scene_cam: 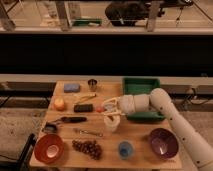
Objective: Place pepper in paper cup
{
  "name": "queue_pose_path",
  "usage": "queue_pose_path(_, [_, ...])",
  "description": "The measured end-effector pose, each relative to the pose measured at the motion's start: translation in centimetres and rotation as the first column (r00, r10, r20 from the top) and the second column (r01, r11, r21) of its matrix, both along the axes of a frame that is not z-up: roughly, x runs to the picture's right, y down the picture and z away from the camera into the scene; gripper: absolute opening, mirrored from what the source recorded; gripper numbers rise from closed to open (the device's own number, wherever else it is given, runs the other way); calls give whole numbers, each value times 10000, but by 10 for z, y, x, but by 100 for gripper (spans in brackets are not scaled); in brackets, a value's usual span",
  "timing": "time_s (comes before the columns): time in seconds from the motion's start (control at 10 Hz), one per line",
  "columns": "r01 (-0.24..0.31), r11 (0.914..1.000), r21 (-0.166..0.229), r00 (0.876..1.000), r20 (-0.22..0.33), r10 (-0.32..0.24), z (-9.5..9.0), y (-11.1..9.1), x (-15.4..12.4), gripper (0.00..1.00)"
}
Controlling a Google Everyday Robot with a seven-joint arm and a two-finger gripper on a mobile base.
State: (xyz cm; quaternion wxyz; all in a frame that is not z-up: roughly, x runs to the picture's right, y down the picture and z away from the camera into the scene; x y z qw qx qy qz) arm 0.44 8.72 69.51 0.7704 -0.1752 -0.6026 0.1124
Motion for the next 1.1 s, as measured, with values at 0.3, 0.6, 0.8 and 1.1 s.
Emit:
queue_pose_path(0.3, [1, 10000, -11, 10000, -29, -1, 6, 3, 0, 2])
queue_pose_path(0.6, [-8, 10000, -68, 9999, -111, 7, 10, 5, 4, 30])
queue_pose_path(0.8, [-5, 9998, -175, 9999, -152, 2, 11, 7, 6, 50])
queue_pose_path(1.1, [-252, 9994, -239, 9991, -338, 244, 13, 6, 12, 76])
